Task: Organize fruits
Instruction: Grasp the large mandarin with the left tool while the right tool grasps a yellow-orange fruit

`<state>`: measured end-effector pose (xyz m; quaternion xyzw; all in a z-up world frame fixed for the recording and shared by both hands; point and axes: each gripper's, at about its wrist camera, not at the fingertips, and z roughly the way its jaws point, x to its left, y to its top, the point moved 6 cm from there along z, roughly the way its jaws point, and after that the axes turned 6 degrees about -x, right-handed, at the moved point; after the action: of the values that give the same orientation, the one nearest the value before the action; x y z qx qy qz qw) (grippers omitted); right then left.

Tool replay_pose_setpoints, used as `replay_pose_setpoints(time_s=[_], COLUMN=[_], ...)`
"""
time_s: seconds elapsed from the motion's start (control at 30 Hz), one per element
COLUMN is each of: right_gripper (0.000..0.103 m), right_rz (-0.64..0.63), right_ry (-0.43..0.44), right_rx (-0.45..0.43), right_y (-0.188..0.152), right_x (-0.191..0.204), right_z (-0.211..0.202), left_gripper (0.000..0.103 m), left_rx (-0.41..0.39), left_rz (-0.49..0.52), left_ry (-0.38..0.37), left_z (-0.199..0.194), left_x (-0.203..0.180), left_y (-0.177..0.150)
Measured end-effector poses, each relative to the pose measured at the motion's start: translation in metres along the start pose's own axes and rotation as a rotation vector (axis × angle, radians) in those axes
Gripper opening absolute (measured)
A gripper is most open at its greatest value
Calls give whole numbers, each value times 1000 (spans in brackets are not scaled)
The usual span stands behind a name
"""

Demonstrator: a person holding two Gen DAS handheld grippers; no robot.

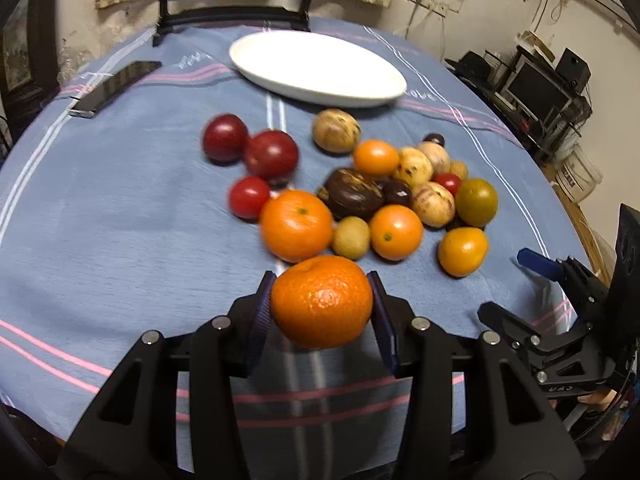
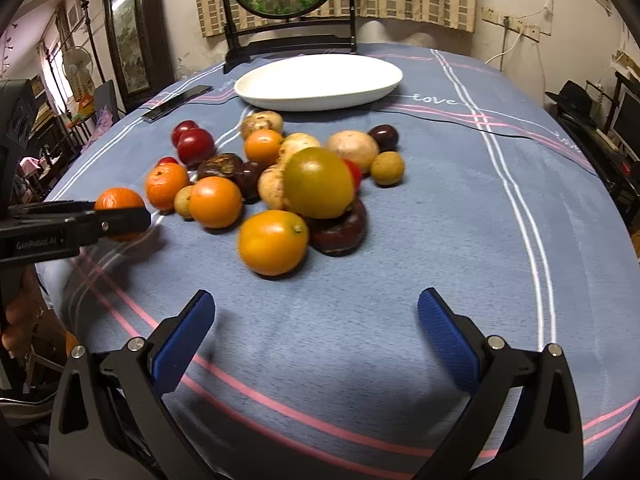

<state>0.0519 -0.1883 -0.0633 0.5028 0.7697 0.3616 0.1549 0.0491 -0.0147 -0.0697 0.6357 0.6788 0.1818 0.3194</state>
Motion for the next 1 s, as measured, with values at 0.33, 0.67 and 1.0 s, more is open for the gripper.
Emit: replay_pose_setpoints(time_s=[0.33, 0.67, 1.0], right_gripper=[61, 39, 39], right_rz=[114, 89, 77], right_ry=[91, 50, 142], right_rx=[42, 48, -36], right_y=[14, 19, 33], right_x=[10, 19, 14], right_z=[20, 27, -8], left_gripper=[46, 46, 46], left_rx=[13, 8, -26], left_rz=[-6, -6, -3], left_ry=[-23, -45, -62], left_z=[8, 13, -2], left_x=[8, 12, 19], left_y=[-7, -7, -1])
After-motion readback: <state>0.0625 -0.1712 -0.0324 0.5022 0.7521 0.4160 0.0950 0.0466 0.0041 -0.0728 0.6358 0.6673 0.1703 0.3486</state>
